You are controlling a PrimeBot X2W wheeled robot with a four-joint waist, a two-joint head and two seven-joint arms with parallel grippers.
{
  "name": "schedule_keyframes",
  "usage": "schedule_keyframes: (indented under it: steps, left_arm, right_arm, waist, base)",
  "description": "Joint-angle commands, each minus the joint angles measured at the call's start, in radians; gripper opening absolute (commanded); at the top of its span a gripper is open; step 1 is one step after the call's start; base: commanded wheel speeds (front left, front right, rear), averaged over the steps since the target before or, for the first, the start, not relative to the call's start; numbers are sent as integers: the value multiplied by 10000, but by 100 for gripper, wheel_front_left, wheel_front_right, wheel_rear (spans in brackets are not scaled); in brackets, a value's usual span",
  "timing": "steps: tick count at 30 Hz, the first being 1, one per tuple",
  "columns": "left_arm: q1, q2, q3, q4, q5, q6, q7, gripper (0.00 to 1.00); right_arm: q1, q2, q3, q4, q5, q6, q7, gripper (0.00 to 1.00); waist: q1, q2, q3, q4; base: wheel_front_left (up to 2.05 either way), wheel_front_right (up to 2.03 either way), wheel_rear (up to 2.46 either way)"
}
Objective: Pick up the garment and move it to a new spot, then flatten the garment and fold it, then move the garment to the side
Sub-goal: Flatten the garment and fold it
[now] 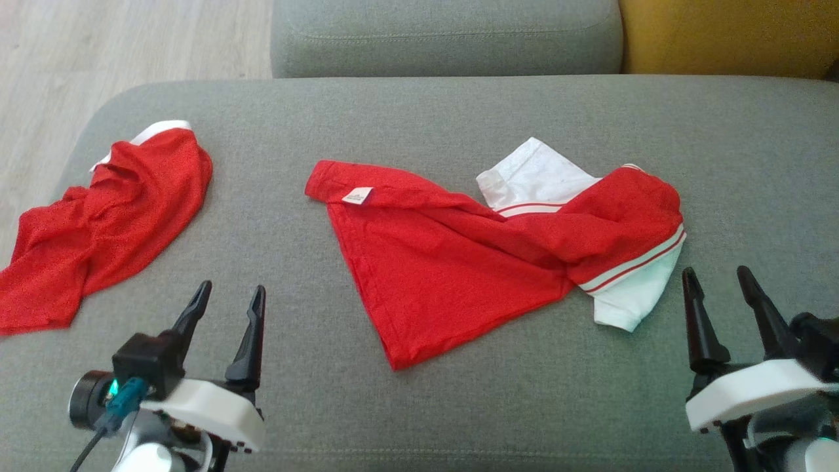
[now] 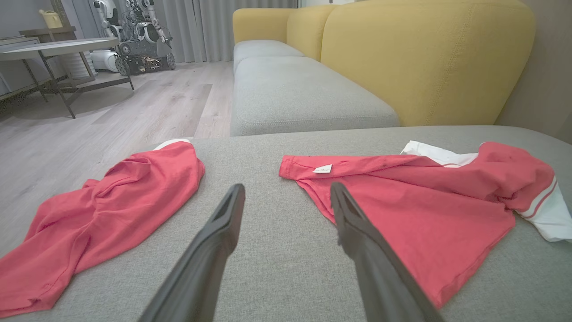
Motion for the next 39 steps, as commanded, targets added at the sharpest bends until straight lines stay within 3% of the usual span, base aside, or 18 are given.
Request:
schedule_keyframes:
  steps: [1, 12, 20, 30, 31, 32, 39]
  left_arm:
    - [-566, 286, 381, -372, -62, 72, -24, 100]
    - [-1323, 147, 318, -317, 8, -194, -213, 100]
    - [-1999, -172, 203, 16, 41, -526, -474, 100]
    - [-2364, -428, 301, 420, 52, -774, -721, 100]
    - [-2387, -434, 318, 446, 59, -791, -733, 100]
    - [-2414, -440, 331, 469, 69, -810, -744, 100]
    - [-2485, -494, 374, 599, 138, -864, -789, 100]
  right_arm:
    - [-346, -66, 139, -293, 161, -7, 67, 100]
    - [-1769, -78, -1080, 1046, -367, -7, 414, 100]
    - [-2804, -190, -989, 2725, -417, -7, 1335, 100]
    - [-3070, -94, -1448, 3297, -359, -7, 2259, 100]
    - [-3099, -87, -1421, 3316, -276, -7, 2306, 33]
    - [-3127, -81, -1401, 3326, -186, -7, 2320, 0]
    - [-2955, -69, -1450, 2956, 557, -7, 1795, 0]
  waist:
    - [0, -1, 80, 33]
    - [0, -1, 1085, 392]
    - [0, -1, 1916, 700]
    - [0, -1, 2456, 718]
    - [0, -1, 2488, 701]
    - [0, -1, 2514, 689]
    - [0, -1, 2473, 575]
  base:
    - [0, 0, 0]
    - [0, 0, 0]
    - [0, 0, 0]
    - [0, 0, 0]
    - [0, 0, 0]
    - [0, 0, 0]
    - [0, 0, 0]
